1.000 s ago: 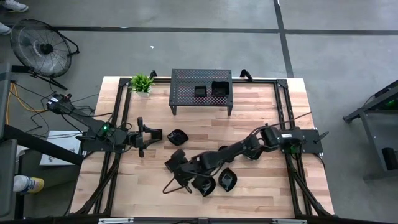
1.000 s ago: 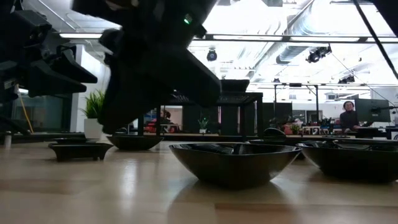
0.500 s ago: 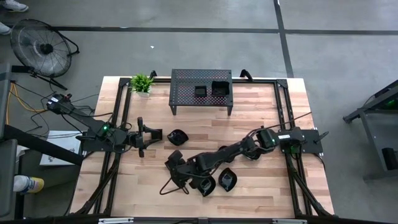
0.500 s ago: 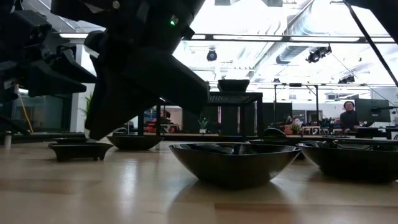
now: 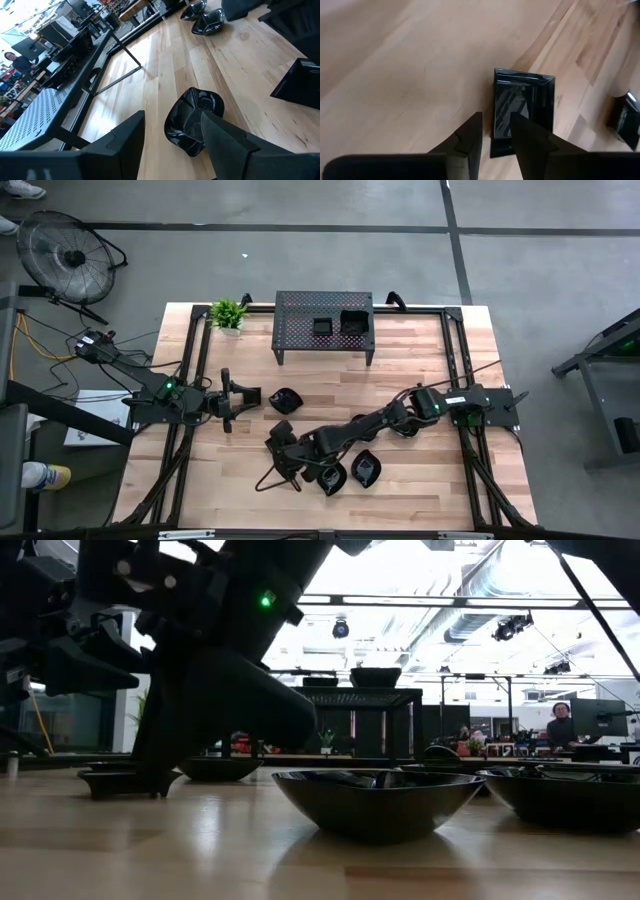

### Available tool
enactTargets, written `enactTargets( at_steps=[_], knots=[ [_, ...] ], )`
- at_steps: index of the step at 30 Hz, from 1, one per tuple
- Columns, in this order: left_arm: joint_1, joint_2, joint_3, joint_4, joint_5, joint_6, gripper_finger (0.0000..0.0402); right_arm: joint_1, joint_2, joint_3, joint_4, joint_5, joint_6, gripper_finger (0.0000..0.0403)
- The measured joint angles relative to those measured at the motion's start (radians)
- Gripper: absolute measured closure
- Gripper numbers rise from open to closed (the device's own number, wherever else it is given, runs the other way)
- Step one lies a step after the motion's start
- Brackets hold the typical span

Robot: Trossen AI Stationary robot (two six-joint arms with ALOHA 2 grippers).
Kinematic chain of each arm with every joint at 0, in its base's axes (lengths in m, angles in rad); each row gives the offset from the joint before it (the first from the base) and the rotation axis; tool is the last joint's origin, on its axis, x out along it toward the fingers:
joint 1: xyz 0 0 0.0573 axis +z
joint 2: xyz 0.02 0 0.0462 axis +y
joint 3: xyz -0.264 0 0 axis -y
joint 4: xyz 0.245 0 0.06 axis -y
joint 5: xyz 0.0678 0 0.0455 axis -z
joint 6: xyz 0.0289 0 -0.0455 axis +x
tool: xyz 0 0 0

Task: Pick & Place Mini shaped plates
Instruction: Stack the square plate on top of the square plate on the shelf

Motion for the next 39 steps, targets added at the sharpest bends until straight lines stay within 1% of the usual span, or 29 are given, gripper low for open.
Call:
enactTargets(
  at_steps=[10,25,29,39],
  knots=[
    [0.000,0.000,0.000,0.000,0.000,0.000,0.0213,0.001,0.000,0.000,0.004,0.007,0.004,0.0308],
    [0.000,0.000,0.000,0.000,0.000,0.000,0.0213,-0.003,0.007,0.000,0.008,-0.012,0.002,0.0309],
    [0.000,0.000,0.000,0.000,0.000,0.000,0.0213,-0.010,0.016,0.000,0.007,-0.040,0.007,0.0309],
    [0.000,0.000,0.000,0.000,0.000,0.000,0.0213,-0.017,0.019,0.000,0.010,-0.038,0.009,0.0309]
  ],
)
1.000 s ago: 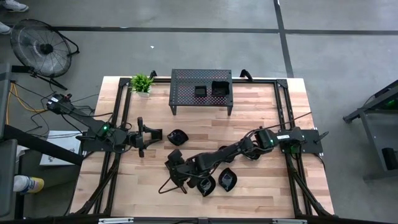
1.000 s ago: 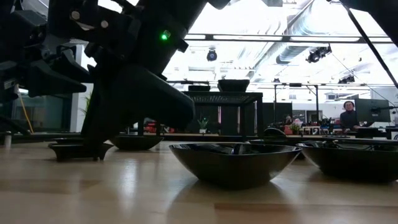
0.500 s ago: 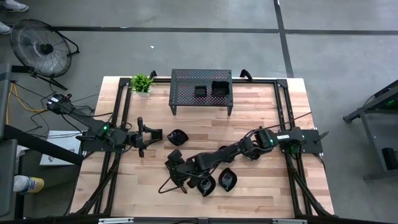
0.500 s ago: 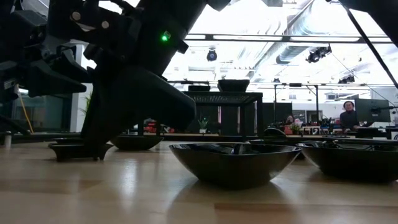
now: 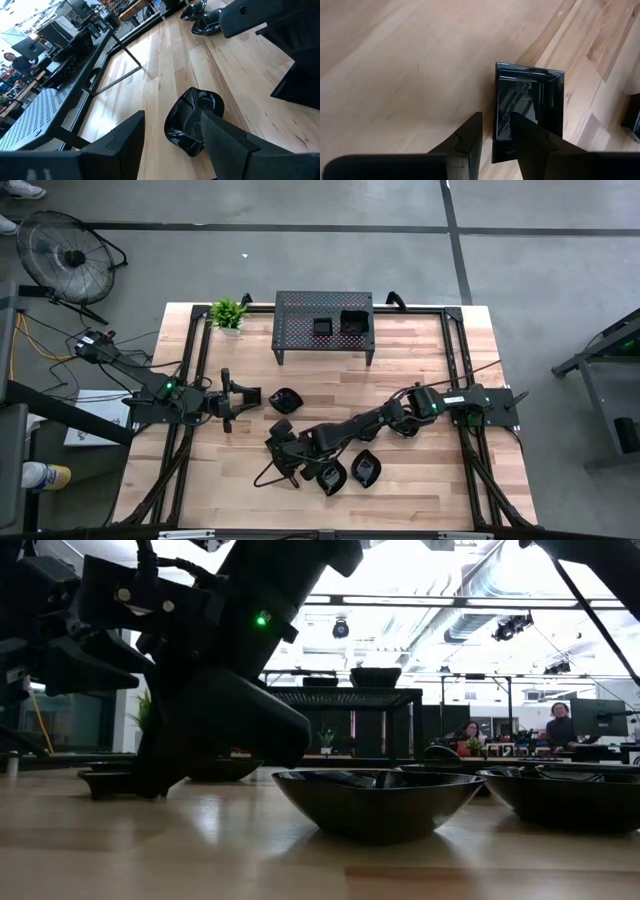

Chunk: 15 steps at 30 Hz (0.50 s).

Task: Pick & Place Mini shaped plates
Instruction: Stack the square plate on top of the square plate on the shelf

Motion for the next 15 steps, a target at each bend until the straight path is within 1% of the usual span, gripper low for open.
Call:
enactTargets(
  at_steps=[9,15],
  knots=[
    [0.000,0.000,0.000,0.000,0.000,0.000,0.0213,-0.003,0.000,0.000,0.000,-0.001,0.000,0.0312],
    [0.000,0.000,0.000,0.000,0.000,0.000,0.0213,-0.005,0.000,0.000,0.000,-0.004,0.000,0.0342]
  ],
)
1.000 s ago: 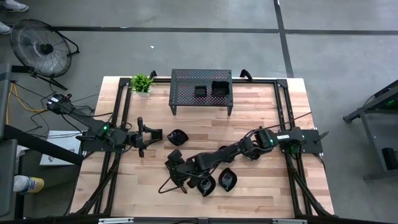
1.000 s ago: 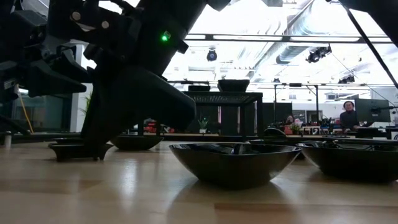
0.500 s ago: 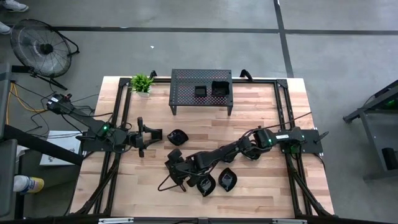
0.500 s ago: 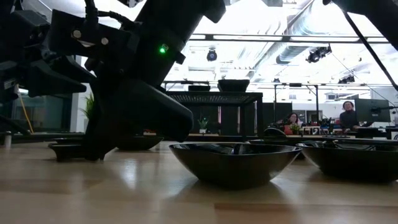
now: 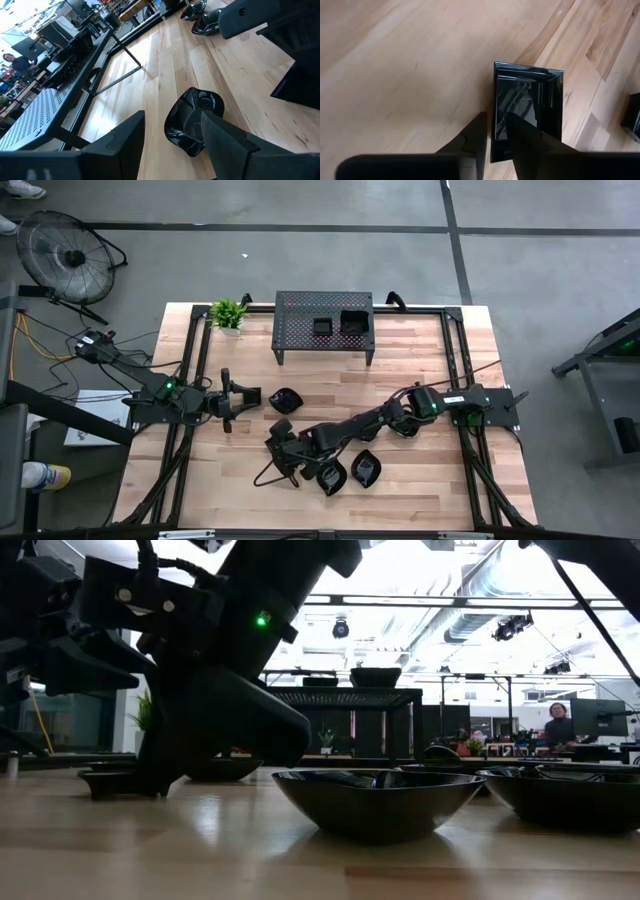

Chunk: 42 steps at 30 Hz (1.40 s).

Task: Pick & Place Mini shaped plates
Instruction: Stack the square plate on top of the square plate on the shelf

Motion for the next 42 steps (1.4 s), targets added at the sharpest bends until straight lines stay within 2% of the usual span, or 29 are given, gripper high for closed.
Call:
enactTargets(
  at_steps=[7,13,42],
  knots=[
    [0.000,0.000,0.000,0.000,0.000,0.000,0.0213,0.000,0.000,0.000,-0.001,-0.001,0.000,0.0381],
    [0.000,0.000,0.000,0.000,0.000,0.000,0.0213,0.000,0.000,0.000,-0.001,0.002,0.000,0.0399],
    [0.000,0.000,0.000,0.000,0.000,0.000,0.0213,0.009,-0.011,0.000,-0.005,0.047,-0.015,0.0402]
  ],
)
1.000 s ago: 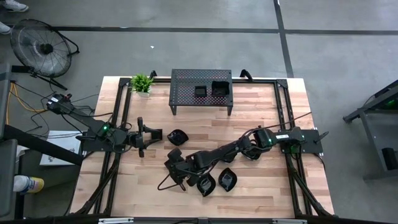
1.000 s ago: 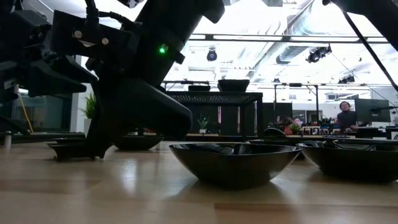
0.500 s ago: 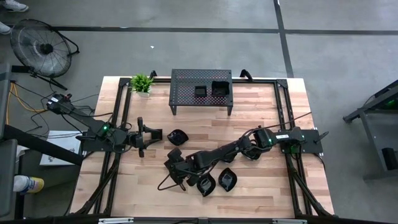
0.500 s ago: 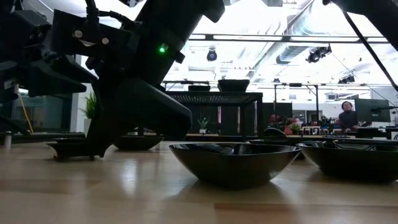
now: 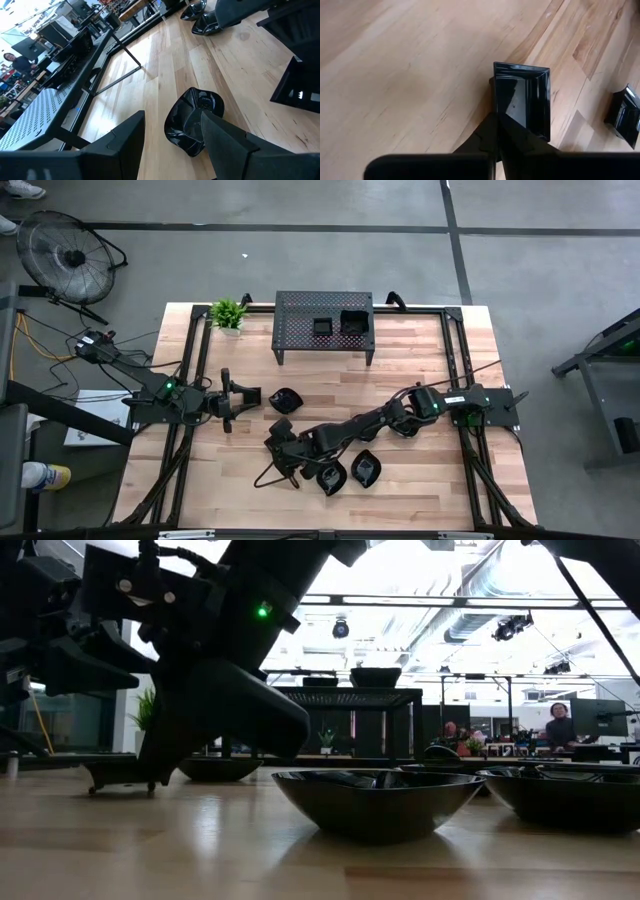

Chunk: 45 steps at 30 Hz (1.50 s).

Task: Pick & Place Mini shaped plates
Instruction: Stack the square plate on top of the square plate on the shelf

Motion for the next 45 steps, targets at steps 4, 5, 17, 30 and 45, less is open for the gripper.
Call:
enactTargets(
  at_steps=[4,5,17,30,45],
  knots=[
    [0.000,0.000,0.000,0.000,0.000,0.000,0.0213,0.000,0.000,0.000,0.002,0.001,0.000,0.0402],
    [0.000,0.000,0.000,0.000,0.000,0.000,0.0213,0.000,0.000,0.000,0.004,0.002,0.000,0.0402],
    [0.000,0.000,0.000,0.000,0.000,0.000,0.0213,-0.003,-0.001,0.064,-0.031,0.109,-0.020,0.0402],
    [0.000,0.000,0.000,0.000,0.000,0.000,0.0213,-0.003,-0.002,0.166,-0.176,0.205,-0.007,0.0402],
    [0.000,0.000,0.000,0.000,0.000,0.000,0.0213,-0.015,-0.013,0.258,-0.384,0.347,0.025,0.0402]
  ],
)
